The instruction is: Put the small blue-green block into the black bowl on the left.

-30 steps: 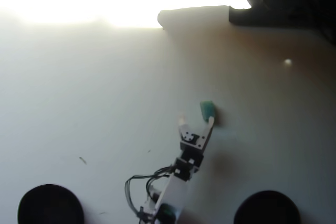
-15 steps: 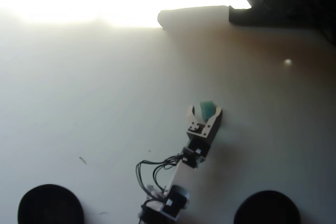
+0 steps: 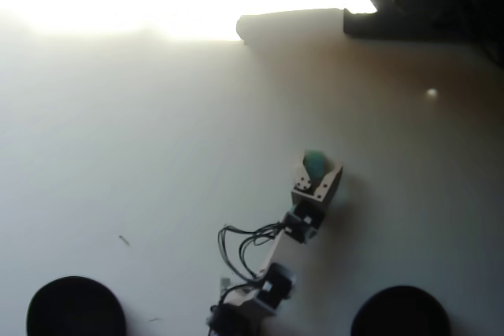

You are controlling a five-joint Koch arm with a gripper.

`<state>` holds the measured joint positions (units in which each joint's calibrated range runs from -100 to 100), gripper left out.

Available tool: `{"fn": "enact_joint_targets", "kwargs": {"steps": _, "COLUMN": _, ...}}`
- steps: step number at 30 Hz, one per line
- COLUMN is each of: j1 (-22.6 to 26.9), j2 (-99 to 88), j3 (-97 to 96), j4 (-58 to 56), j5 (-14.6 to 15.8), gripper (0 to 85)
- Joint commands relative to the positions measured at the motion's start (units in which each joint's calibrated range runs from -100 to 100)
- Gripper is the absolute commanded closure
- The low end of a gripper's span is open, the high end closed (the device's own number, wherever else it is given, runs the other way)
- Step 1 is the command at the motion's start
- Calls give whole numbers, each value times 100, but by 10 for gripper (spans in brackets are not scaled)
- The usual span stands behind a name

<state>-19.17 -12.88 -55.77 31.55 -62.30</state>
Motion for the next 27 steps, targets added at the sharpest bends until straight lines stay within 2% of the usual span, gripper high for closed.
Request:
{"fn": "enact_joint_targets", "kwargs": {"steps": 1, "j1": -54, "j2": 147, "j3": 309, "j4": 27, "j5": 15, "gripper": 446}}
{"fn": "enact_joint_targets", "kwargs": {"steps": 2, "j1": -54, "j2": 190, "j3": 309, "j4": 27, "j5": 15, "gripper": 451}}
{"fn": "enact_joint_targets", "kwargs": {"steps": 4, "j1": -59, "j2": 286, "j3": 309, "j4": -6, "j5": 15, "gripper": 510}}
{"fn": "enact_joint_targets", "kwargs": {"steps": 7, "j1": -59, "j2": 383, "j3": 263, "j4": -6, "j5": 54, "gripper": 636}}
{"fn": "enact_joint_targets", "kwargs": {"steps": 15, "j1": 73, "j2": 297, "j3": 152, "j4": -14, "j5": 244, "gripper": 801}}
{"fn": "enact_joint_targets", "kwargs": {"steps": 22, "j1": 625, "j2": -614, "j3": -88, "j4": -233, "j5": 694, "gripper": 808}}
{"fn": "enact_joint_targets", "kwargs": {"steps": 27, "j1": 1035, "j2": -1610, "j3": -42, "j4": -824, "j5": 977, "gripper": 809}}
